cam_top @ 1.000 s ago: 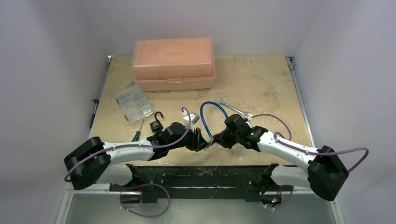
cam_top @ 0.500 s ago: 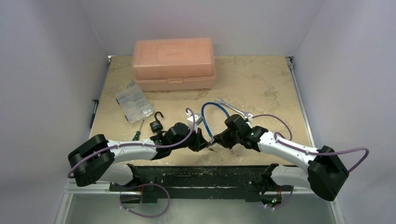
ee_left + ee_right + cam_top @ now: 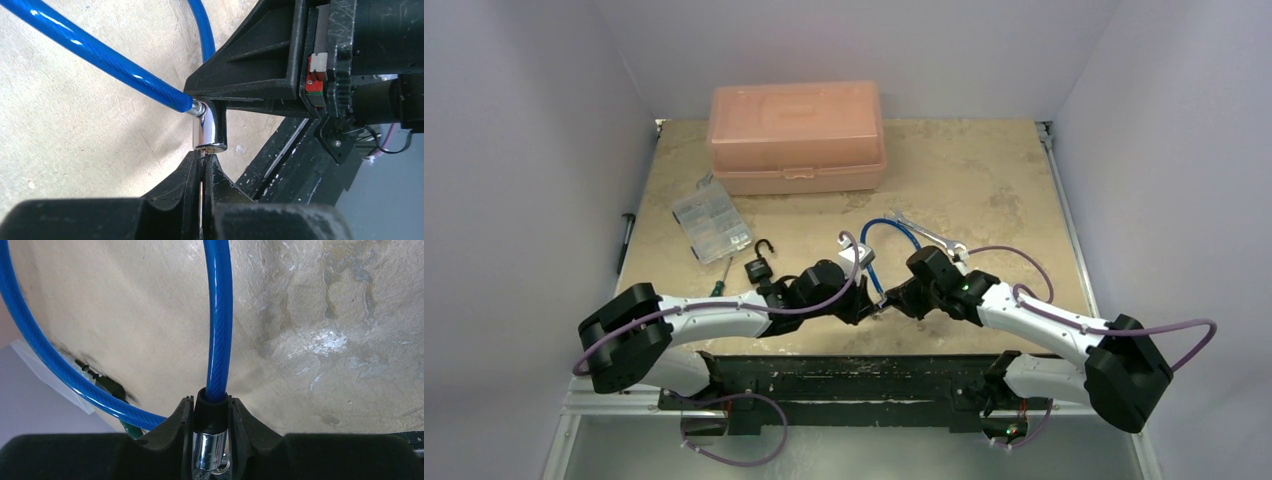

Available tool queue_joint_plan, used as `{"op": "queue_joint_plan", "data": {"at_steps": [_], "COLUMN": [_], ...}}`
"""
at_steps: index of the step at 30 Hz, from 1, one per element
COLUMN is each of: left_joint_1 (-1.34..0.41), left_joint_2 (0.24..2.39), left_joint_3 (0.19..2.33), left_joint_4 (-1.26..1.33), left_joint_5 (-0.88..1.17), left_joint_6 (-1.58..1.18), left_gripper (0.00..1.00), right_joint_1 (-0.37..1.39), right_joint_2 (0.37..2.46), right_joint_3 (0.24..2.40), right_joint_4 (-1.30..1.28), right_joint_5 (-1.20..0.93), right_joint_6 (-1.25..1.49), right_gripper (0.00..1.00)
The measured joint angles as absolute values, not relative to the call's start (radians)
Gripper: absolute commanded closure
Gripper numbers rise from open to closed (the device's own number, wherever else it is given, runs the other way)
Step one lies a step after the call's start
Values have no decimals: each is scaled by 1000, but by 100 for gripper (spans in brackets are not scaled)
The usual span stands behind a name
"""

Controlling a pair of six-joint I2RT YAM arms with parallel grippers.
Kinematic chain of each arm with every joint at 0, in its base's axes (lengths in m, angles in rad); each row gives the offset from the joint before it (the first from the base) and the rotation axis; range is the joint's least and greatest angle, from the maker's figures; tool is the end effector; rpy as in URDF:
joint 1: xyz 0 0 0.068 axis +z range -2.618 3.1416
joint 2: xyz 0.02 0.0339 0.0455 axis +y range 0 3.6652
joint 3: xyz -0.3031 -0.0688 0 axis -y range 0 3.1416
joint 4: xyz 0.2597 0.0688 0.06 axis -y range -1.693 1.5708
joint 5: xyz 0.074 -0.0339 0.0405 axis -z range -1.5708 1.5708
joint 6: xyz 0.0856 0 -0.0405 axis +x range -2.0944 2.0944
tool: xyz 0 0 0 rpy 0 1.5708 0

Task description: Unlock with the key

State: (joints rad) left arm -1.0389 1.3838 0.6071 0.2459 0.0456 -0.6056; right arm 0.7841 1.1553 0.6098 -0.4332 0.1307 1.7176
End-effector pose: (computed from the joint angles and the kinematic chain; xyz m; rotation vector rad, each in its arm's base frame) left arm 0.1632 -0.2851 0.1913 0.5183 2.2167 -0.9903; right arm 0.1774 0.1612 0.1755 1.2822 2.4230 0.7371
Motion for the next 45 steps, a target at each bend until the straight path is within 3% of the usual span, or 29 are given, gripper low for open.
{"op": "queue_joint_plan", "data": {"at_steps": [23, 45], "left_joint_1": [-1243, -1471], "left_joint_2": [1412, 1498], "left_joint_3": [795, 800], "left_joint_4": [-22, 74], "left_joint_5": [-347, -825], "left_joint_6": [-294, 216], "left_gripper": [100, 100], "right_joint_1": [778, 771], "right_joint_2": [1252, 1350], "right_joint_3": [787, 932], "right_joint_4": [-603, -674], "right_joint_5": [135, 85], "right_joint_6": [1641, 1508], "right_gripper": [100, 100]}}
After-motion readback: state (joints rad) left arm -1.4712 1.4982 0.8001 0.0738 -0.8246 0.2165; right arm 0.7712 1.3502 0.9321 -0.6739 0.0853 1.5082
